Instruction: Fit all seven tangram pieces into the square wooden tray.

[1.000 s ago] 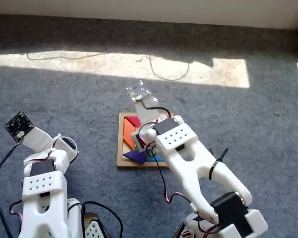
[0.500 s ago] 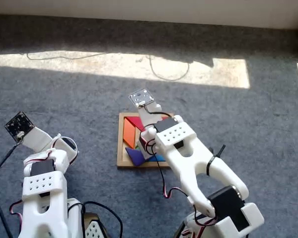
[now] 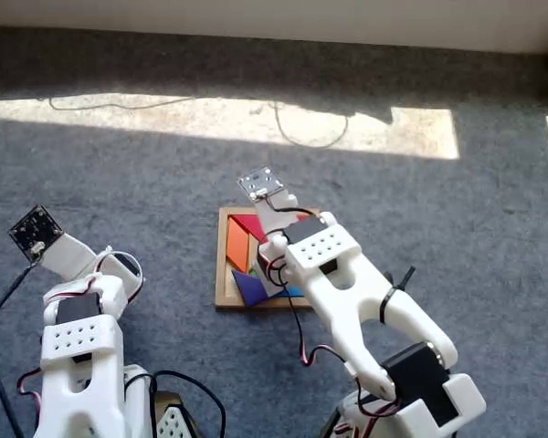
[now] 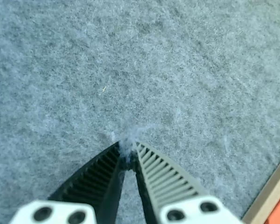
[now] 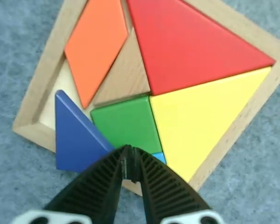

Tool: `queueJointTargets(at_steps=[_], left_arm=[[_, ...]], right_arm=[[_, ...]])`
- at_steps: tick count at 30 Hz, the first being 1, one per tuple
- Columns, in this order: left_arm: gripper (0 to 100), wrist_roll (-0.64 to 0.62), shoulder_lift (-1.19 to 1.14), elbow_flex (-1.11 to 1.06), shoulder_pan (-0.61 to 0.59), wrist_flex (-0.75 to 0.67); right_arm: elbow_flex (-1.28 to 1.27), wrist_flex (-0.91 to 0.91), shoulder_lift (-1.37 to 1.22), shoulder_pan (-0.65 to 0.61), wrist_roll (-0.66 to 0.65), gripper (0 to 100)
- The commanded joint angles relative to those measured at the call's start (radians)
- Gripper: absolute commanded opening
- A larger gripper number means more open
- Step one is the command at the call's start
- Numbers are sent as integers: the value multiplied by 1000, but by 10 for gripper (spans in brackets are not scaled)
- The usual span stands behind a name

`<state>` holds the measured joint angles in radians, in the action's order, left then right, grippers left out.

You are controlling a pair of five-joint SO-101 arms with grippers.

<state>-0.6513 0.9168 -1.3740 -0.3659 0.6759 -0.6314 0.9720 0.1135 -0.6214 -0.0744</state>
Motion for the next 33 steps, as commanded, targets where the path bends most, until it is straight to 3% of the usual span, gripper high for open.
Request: queueJointTargets(at_steps=[1,9,13,17,33], left_arm=[[6,6,16,4,-13,-14],[6,6,16,4,-12,-14],[6,6,16,4,-10,-14],[6,6,16,4,-10,-14],[6,6,16,4,-10,-14]], right_arm=[[13,42,59,-44,15,5],[64,122,234,-70,17,5],[22,114,271,-142,18,5],[-39,28,237,-205,18,5],[-36,-156,-22,-203,12,5]])
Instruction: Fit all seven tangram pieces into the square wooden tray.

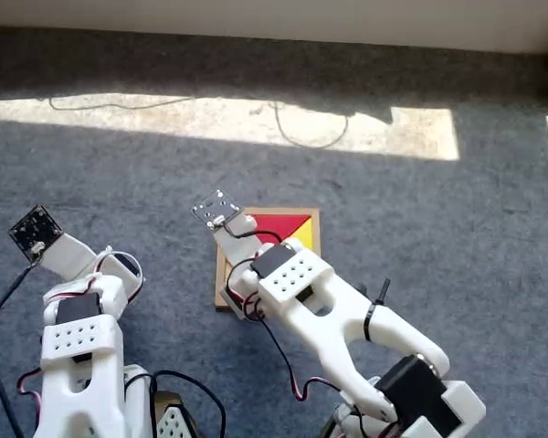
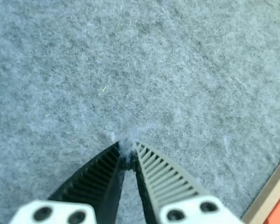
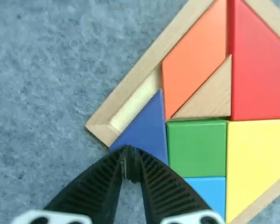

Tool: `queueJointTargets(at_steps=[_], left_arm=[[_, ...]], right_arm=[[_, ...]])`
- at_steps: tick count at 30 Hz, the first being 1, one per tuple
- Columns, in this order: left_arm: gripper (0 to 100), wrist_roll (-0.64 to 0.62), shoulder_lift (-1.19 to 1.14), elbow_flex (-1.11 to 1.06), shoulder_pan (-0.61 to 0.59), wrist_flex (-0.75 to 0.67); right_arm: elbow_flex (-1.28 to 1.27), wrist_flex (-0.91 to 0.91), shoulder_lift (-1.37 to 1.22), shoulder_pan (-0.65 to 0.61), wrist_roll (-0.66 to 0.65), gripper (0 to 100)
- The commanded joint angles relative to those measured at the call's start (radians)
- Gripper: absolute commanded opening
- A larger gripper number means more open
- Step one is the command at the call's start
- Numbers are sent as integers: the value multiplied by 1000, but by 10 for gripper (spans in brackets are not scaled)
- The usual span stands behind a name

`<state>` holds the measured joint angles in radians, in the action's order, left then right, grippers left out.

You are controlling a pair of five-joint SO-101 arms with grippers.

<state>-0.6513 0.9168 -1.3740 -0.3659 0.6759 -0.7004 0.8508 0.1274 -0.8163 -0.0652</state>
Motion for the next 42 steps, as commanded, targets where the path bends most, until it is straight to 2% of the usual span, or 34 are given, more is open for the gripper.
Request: queueJointTargets(at_steps=[1,10,14,19,22,27,32,36,42], left_arm=[[6,6,16,4,-10,-14],[6,6,16,4,-10,-15],[6,6,16,4,-10,-17],[6,6,18,4,-10,-17],[6,8,18,4,-10,-15],[6,8,19,5,-8,-14],[5,46,31,10,-8,-14],[5,55,180,-31,4,40],[5,107,587,-153,88,207]], right_arm=[[41,-41,-44,-8,3,5],[99,-36,-51,-8,2,5],[99,-13,64,-8,2,5],[91,131,303,1,2,5],[90,205,435,59,2,5],[36,271,621,226,15,6],[-110,269,819,361,130,6],[-245,265,998,401,135,5],[-410,265,1239,510,135,5]])
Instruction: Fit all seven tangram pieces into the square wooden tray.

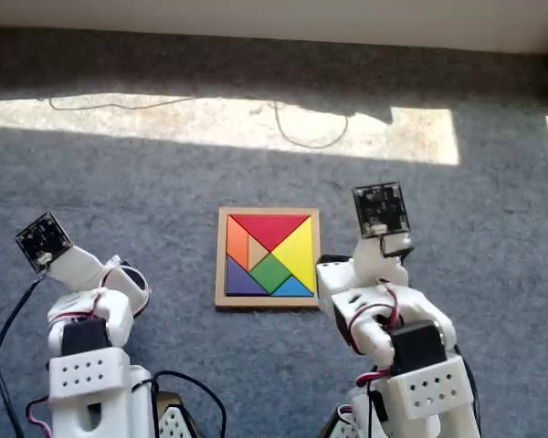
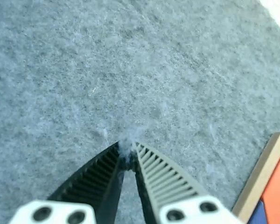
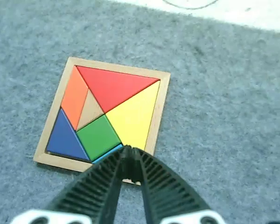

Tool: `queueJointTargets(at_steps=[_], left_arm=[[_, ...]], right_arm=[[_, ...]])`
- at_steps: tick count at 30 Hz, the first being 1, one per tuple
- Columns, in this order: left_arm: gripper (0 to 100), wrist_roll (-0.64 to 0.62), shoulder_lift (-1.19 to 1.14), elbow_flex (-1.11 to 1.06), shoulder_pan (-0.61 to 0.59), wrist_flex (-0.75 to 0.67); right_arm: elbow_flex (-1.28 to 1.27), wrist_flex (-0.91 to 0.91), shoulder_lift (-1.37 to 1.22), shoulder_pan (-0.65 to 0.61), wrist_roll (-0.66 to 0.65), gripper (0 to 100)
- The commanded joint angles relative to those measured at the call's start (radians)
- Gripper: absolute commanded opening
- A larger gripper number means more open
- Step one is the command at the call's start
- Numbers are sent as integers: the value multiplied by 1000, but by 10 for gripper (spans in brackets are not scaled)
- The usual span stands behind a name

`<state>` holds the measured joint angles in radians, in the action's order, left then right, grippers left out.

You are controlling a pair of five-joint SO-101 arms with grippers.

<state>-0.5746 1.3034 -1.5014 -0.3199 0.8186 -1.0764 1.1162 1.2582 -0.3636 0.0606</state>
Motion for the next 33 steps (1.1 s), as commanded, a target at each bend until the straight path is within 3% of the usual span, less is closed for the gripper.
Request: queueJointTargets(at_steps=[1,6,14,18,23,29,33], left_arm=[[5,38,275,-53,48,87],[5,44,556,-136,94,196],[5,92,469,-147,151,196],[5,94,469,-170,151,195],[5,256,469,-196,156,193],[5,351,458,-196,219,204],[5,473,458,-196,223,302]], right_arm=[[-65,-1,140,79,9,5],[-219,-1,297,168,9,5],[-479,5,562,189,9,5],[-604,-1,575,189,9,5],[-702,1,578,186,5,5],[-717,96,578,189,3,5],[-717,136,578,193,3,5]])
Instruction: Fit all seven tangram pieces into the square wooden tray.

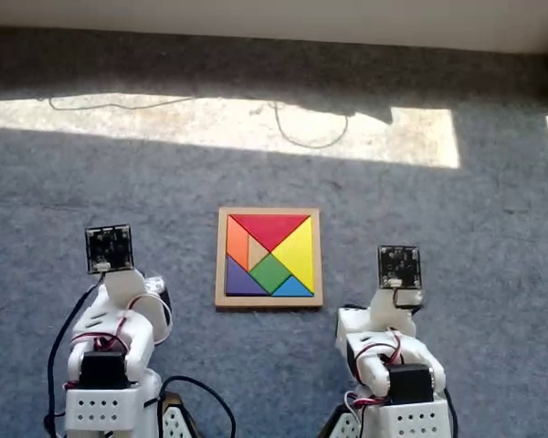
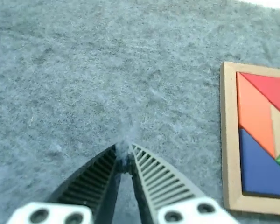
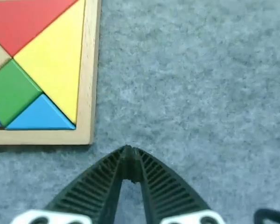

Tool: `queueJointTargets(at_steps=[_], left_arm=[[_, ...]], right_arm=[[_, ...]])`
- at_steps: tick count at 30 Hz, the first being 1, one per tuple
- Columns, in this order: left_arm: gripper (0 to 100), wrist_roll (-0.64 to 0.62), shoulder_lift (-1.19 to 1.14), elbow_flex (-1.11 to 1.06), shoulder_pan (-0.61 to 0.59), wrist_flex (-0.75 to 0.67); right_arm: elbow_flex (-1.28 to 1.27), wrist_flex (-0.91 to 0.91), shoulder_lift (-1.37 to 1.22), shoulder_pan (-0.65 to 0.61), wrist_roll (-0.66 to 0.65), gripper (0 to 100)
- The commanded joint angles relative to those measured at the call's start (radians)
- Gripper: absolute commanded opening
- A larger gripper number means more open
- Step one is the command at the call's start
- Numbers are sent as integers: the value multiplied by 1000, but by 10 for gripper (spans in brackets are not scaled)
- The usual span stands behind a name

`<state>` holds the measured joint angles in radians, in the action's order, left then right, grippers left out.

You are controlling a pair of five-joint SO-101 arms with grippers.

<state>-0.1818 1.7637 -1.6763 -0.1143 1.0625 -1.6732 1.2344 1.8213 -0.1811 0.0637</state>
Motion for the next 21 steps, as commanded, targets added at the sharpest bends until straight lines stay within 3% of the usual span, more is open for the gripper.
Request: queueJointTargets(at_steps=[1,6,21], left_arm=[[5,118,-2,-21,16,84],[6,239,7,-21,12,175],[6,250,7,-21,12,213]], right_arm=[[-120,18,15,10,0,5],[-120,18,15,10,0,5],[-120,18,15,10,0,5]])
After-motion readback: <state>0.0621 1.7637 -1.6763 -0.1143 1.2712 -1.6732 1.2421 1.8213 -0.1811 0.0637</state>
